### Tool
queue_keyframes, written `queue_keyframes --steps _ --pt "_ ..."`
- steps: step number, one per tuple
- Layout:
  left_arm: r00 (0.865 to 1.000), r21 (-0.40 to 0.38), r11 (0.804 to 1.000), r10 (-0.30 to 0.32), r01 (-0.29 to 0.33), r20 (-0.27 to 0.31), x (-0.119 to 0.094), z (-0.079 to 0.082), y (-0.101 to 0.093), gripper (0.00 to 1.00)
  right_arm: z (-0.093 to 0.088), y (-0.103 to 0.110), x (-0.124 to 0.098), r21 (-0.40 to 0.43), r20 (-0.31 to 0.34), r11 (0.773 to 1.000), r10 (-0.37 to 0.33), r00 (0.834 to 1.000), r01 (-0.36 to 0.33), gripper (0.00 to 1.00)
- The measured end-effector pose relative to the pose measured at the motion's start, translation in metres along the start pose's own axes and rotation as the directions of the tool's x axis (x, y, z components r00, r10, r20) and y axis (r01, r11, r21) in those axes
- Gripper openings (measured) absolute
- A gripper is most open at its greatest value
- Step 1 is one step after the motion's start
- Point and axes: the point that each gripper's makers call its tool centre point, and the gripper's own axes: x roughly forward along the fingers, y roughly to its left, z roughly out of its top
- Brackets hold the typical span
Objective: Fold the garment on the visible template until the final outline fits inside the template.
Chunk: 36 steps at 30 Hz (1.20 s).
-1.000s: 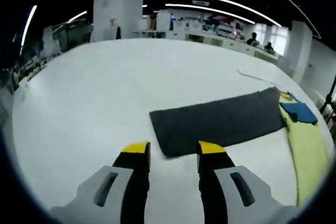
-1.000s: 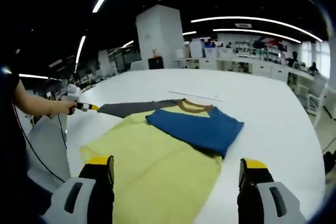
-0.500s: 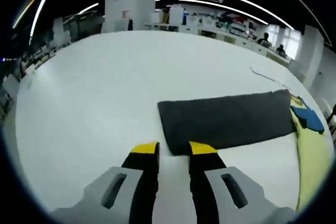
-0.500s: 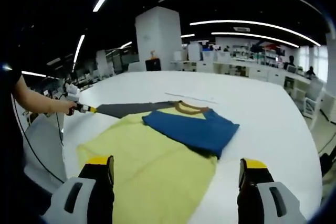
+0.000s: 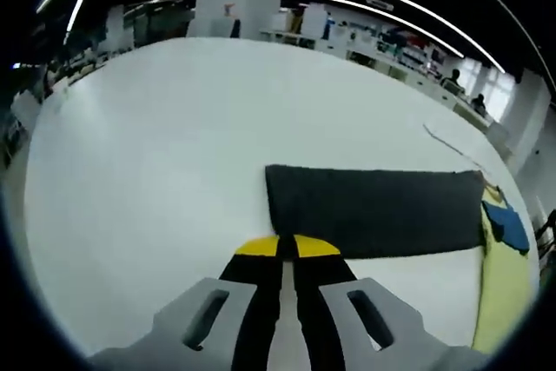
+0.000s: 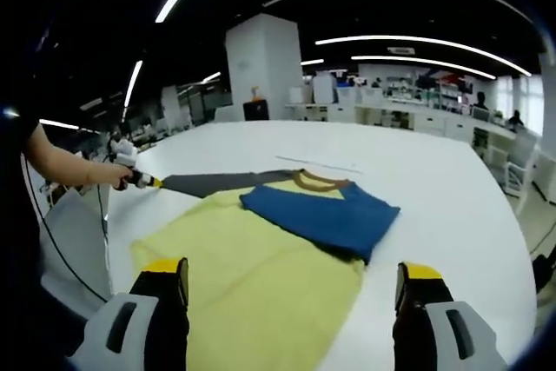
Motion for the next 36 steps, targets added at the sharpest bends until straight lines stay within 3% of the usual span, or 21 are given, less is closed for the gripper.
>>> queue_keyframes --steps 8,11,16,23,36 --pt "1.0 -0.015 1.0 -0.018 0.018 0.02 -0.007 0.007 -0.002 0.0 0.002 0.005 -0.001 -0.012 0.006 1.0 0.017 1.0 -0.017 0.99" --pt "0.997 -0.089 0.994 -0.066 0.069 0.043 -0.01 0.012 -0.011 0.0 0.001 0.005 -0.002 -0.015 0.004 1.0 0.015 1.0 -0.015 0.99" --pt "0.995 -0.067 0.994 -0.078 0.082 0.057 -0.016 0.02 -0.017 0.0 0.003 0.007 -0.002 -0.023 0.015 1.0 0.017 1.0 -0.017 0.99" --pt "0.986 -0.049 0.988 -0.145 0.149 0.079 -0.019 0.031 -0.039 0.0 0.006 0.016 -0.002 -0.022 0.034 0.999 0.041 0.999 -0.04 0.99" --pt "0.957 0.01 0.964 -0.264 0.264 0.124 -0.027 0.054 -0.086 0.0 0.007 0.021 -0.003 -0.012 0.039 0.998 0.06 0.997 -0.06 0.99"
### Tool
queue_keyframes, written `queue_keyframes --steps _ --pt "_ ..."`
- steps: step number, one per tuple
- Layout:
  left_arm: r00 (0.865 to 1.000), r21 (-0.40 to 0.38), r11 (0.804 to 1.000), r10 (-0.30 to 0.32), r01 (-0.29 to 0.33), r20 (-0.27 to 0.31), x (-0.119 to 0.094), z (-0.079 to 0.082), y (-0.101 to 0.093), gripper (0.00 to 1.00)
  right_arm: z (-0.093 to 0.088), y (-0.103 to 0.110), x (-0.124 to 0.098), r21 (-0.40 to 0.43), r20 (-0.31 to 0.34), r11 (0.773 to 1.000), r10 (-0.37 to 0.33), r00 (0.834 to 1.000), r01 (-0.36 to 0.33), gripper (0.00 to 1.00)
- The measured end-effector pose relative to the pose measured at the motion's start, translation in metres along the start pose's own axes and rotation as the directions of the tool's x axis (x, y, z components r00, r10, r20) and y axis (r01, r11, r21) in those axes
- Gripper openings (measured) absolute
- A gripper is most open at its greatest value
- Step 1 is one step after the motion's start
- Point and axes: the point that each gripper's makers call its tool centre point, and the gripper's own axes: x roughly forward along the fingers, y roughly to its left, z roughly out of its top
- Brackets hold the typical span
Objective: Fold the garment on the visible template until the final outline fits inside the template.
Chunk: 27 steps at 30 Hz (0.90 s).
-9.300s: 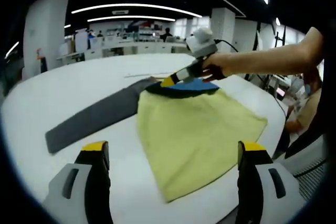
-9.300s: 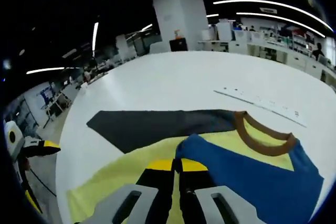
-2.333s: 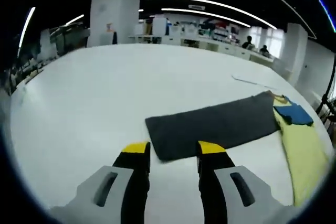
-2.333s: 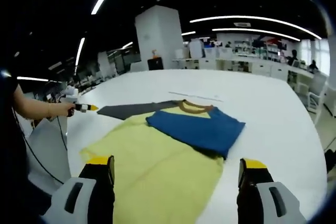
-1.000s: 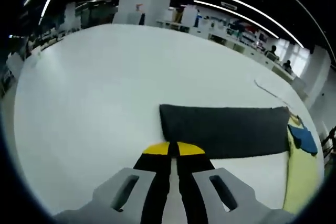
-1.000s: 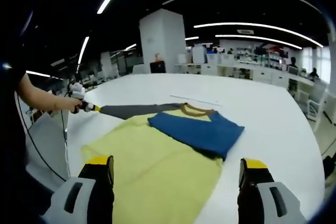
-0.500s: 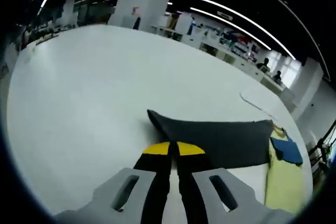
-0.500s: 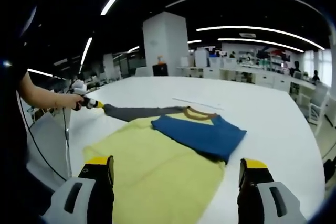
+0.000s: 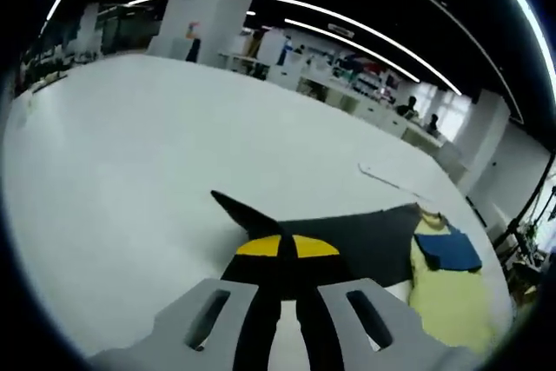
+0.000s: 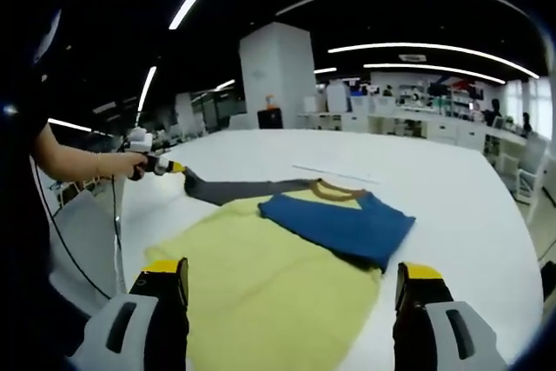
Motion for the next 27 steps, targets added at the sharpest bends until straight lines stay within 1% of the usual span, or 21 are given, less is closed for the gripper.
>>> queue_keyframes --steps 4,6,14,17,19,22,27 --pt "0.999 0.016 0.999 -0.035 0.035 0.014 0.002 0.006 -0.017 0.0 0.001 0.002 0.001 -0.003 0.0 1.0 0.009 1.0 -0.009 0.99" --pt "0.998 0.008 0.998 -0.057 0.057 0.018 0.004 0.008 -0.027 0.0 0.0 0.003 0.001 -0.005 -0.005 1.0 0.012 1.0 -0.012 0.99" --pt "0.993 0.02 0.993 -0.113 0.113 0.025 0.01 0.012 -0.055 0.0 -0.004 0.006 0.003 -0.012 -0.019 1.0 0.021 1.0 -0.021 0.99" --pt "0.987 0.023 0.987 -0.16 0.159 0.033 0.012 0.015 -0.072 0.0 -0.004 0.007 0.003 -0.013 -0.019 1.0 0.022 1.0 -0.022 0.99" --pt "0.983 0.031 0.983 -0.182 0.181 0.029 0.014 0.016 -0.081 0.0 -0.005 0.007 0.002 -0.013 -0.021 1.0 0.023 1.0 -0.023 0.99" --pt "0.978 0.034 0.978 -0.205 0.204 0.023 0.017 0.017 -0.092 0.0 -0.005 0.008 0.002 -0.014 -0.021 1.0 0.025 0.999 -0.025 0.99" --pt "0.969 0.039 0.969 -0.244 0.243 0.031 0.019 0.022 -0.109 0.0 -0.005 0.011 0.001 -0.011 -0.023 0.999 0.034 0.999 -0.035 0.99"
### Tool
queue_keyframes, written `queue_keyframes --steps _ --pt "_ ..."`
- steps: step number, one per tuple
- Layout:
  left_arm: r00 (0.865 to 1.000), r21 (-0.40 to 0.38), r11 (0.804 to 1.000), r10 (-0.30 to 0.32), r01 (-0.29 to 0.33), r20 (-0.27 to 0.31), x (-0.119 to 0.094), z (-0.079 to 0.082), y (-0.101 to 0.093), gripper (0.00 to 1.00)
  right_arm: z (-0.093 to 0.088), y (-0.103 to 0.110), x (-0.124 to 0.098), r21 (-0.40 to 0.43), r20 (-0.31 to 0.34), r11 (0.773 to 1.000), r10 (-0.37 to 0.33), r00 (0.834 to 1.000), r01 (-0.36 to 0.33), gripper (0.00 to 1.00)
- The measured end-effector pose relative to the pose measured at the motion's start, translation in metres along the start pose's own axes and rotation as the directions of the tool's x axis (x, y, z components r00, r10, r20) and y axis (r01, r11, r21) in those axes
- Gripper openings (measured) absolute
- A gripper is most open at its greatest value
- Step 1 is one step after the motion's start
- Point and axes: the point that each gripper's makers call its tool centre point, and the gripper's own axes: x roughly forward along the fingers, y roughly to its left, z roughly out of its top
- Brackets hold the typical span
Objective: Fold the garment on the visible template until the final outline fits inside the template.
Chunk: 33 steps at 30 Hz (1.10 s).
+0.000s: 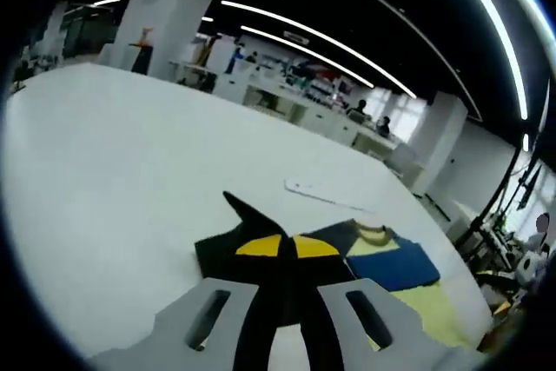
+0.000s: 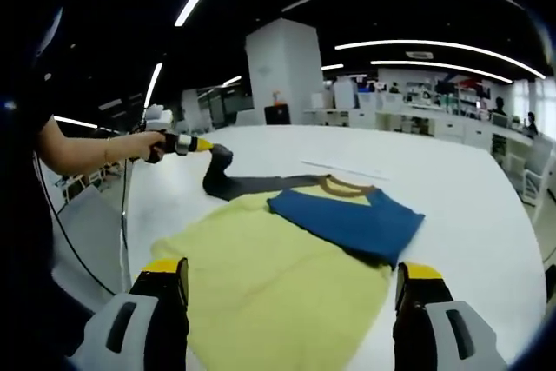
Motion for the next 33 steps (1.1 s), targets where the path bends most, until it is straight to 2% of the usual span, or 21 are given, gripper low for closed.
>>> queue_keyframes --steps 9,16,28,33 --pt "0.998 0.016 0.998 -0.058 0.058 0.003 0.011 0.002 -0.031 0.0 -0.002 0.01 0.002 -0.002 -0.009 1.0 0.026 1.0 -0.026 0.99" --pt "0.994 0.012 0.994 -0.113 0.113 0.005 0.024 0.005 -0.055 0.0 0.006 0.017 0.003 0.03 0.026 0.998 0.048 0.999 -0.049 0.99" --pt "0.981 -0.005 0.981 -0.195 0.195 0.009 0.043 0.003 -0.096 0.0 -0.002 0.019 0.001 0.02 -0.004 0.998 0.052 0.999 -0.052 0.99" --pt "0.977 0.016 0.977 -0.213 0.213 -0.014 0.052 -0.003 -0.117 0.0 -0.005 0.017 -0.001 0.023 -0.008 0.999 0.042 0.999 -0.042 0.99"
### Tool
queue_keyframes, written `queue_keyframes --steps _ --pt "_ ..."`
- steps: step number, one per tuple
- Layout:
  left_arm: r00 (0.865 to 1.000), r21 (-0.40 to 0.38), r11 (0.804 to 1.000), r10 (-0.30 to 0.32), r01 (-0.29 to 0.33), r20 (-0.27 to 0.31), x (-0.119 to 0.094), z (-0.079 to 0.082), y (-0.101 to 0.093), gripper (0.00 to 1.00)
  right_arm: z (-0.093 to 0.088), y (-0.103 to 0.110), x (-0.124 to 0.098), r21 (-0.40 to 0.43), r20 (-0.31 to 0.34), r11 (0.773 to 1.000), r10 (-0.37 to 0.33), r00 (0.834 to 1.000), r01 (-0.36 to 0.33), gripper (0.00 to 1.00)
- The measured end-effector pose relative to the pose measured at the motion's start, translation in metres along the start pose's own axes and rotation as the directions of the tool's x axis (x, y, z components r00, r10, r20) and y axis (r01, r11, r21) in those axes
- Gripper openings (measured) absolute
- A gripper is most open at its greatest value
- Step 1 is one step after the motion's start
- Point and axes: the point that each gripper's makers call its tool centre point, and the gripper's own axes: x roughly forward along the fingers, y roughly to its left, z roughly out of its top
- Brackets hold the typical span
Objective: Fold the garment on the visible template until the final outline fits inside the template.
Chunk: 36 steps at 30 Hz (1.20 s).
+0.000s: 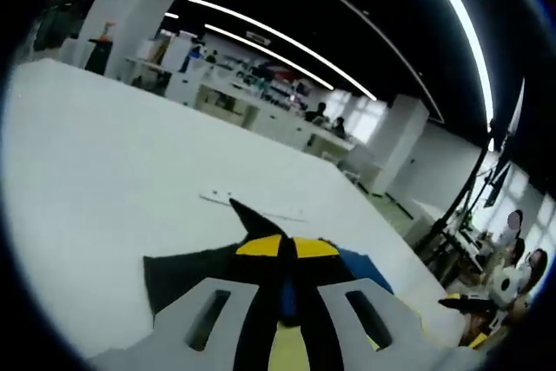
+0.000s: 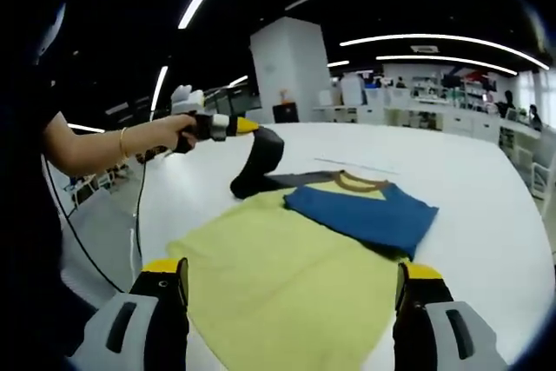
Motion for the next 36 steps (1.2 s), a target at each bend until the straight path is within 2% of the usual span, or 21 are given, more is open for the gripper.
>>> queue_keyframes --steps 16,22,27,36 --pt "0.994 0.003 0.994 -0.106 0.106 -0.023 0.041 -0.017 -0.06 0.0 -0.008 0.004 -0.008 -0.004 -0.028 1.0 0.01 1.0 -0.01 0.99" --pt "0.99 -0.011 0.99 -0.139 0.139 -0.026 0.055 -0.023 -0.082 0.0 -0.01 -0.001 -0.013 -0.017 -0.035 1.0 -0.013 0.999 0.012 0.99" --pt "0.982 0.008 0.983 -0.18 0.181 -0.053 0.07 -0.034 -0.104 0.0 -0.011 -0.004 -0.014 -0.012 -0.033 1.0 -0.021 0.999 0.021 0.99" --pt "0.972 0.043 0.976 -0.208 0.214 -0.11 0.087 -0.051 -0.121 0.0 -0.016 -0.005 -0.015 -0.003 -0.041 1.0 -0.031 0.999 0.031 0.99"
